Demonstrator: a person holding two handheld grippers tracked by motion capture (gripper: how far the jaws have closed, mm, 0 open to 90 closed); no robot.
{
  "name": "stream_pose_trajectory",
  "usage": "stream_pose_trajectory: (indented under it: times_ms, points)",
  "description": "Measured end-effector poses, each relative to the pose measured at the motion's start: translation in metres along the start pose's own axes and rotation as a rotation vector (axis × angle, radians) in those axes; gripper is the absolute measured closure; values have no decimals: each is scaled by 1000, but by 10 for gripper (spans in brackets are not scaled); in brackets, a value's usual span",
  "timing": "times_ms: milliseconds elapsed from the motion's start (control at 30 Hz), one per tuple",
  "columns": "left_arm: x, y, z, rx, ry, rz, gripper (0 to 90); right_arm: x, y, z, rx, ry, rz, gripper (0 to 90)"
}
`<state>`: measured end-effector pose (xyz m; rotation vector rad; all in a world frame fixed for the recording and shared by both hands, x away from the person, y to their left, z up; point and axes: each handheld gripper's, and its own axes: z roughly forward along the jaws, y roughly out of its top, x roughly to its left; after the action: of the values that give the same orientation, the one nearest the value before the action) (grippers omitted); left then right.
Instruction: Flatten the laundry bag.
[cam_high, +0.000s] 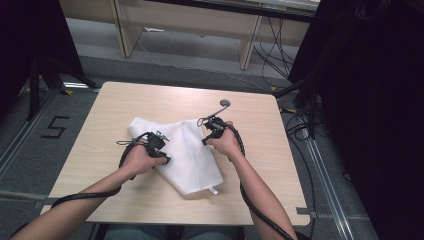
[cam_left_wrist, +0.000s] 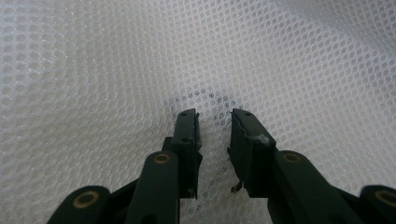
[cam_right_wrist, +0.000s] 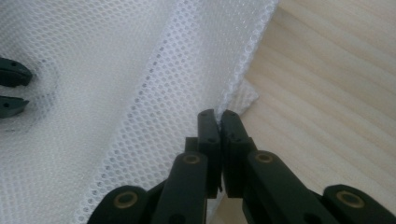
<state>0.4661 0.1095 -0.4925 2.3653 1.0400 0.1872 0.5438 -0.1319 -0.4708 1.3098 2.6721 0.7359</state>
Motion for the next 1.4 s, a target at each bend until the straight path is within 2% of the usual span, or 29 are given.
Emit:
stream_pose_trajectory:
  times_ms: [33, 67, 133, 167, 200, 233, 300, 400, 433, 467, 500, 533, 600, 667, 700, 733, 800, 833, 867, 900, 933, 967, 1000, 1067, 1133, 1167, 1200, 1300, 1400]
  points:
    - [0, 0, 0, -2, 1, -2, 710, 2, 2, -3, -11, 8, -37, 897]
    - [-2, 0, 1, -21, 7, -23, 710, 2, 2, -3, -11, 8, -37, 899]
    - [-2, 0, 2, -22, 2, -25, 711, 6, 5, -8, -25, 16, -41, 900]
    - [-1, 0, 1, -4, -8, -7, 710, 8, 7, -12, -40, 19, -46, 900]
    - [-1, 1, 1, -8, -10, -9, 713, 11, 11, -20, -80, 12, -79, 900]
    - [-3, 1, 3, -29, -18, -32, 713, 11, 11, -20, -80, 12, -79, 900]
    - [-3, 6, 7, -32, -39, -36, 722, 21, 17, -35, -134, 29, -95, 900]
    - [-4, 11, 11, -51, -44, -51, 724, 29, 22, -46, -168, 55, -117, 900]
    - [-7, 13, 15, -85, -43, -95, 723, 40, 25, -54, -207, 79, -132, 900]
    - [-8, 16, 18, -102, -42, -111, 723, 40, 25, -54, -207, 79, -132, 900]
    - [-8, 19, 23, -125, -41, -133, 721, 49, 27, -64, -219, 93, -166, 900]
    - [-8, 19, 23, -125, -41, -133, 719, 49, 27, -64, -219, 93, -166, 900]
    - [-7, 22, 26, -155, -58, -159, 714, 59, 28, -70, -243, 112, -207, 900]
    - [-4, 22, 27, -183, -73, -177, 694, 66, 27, -76, -240, 146, -270, 900]
    - [-3, 21, 24, -196, -92, -198, 693, 71, 26, -76, -254, 154, -285, 900]
    - [-1, 19, 21, -213, -81, -195, 683, 76, 21, -79, -251, 158, -315, 900]
    - [4, 14, 9, -215, -86, -174, 674, 78, 19, -80, -247, 175, -319, 900]
    - [6, 11, 4, -233, -85, -198, 678, 78, 17, -81, -248, 184, -344, 900]
    - [14, 4, -6, -193, -81, -154, 687, 79, 14, -80, -251, 190, -364, 900]
    - [15, 1, -10, -209, -79, -175, 700, 81, 12, -81, -245, 184, -406, 900]
    - [19, -4, -16, -203, -73, -176, 708, 82, 11, -81, -245, 186, -432, 900]
    - [29, -14, -29, -207, -79, -207, 721, 83, 10, -81, -232, 197, -458, 900]
    - [29, -14, -29, -207, -79, -207, 724, 83, 10, -81, -232, 197, -458, 900]
    - [41, -22, -43, -227, -67, -236, 725, 86, 7, -81, -224, 209, -475, 900]
    - [55, -28, -58, -256, -37, -269, 725, 89, 4, -81, -205, 223, -479, 900]
    - [69, -33, -73, -275, 6, -283, 725, 93, 1, -79, -202, 230, -503, 900]
    - [69, -33, -73, -275, 6, -283, 724, 93, 1, -79, -202, 230, -503, 900]
    - [86, -36, -91, -304, 59, -295, 718, 99, -2, -78, -193, 231, -502, 900]
    - [92, -34, -105, -331, 102, -292, 705, 101, -1, -76, -205, 242, -510, 900]
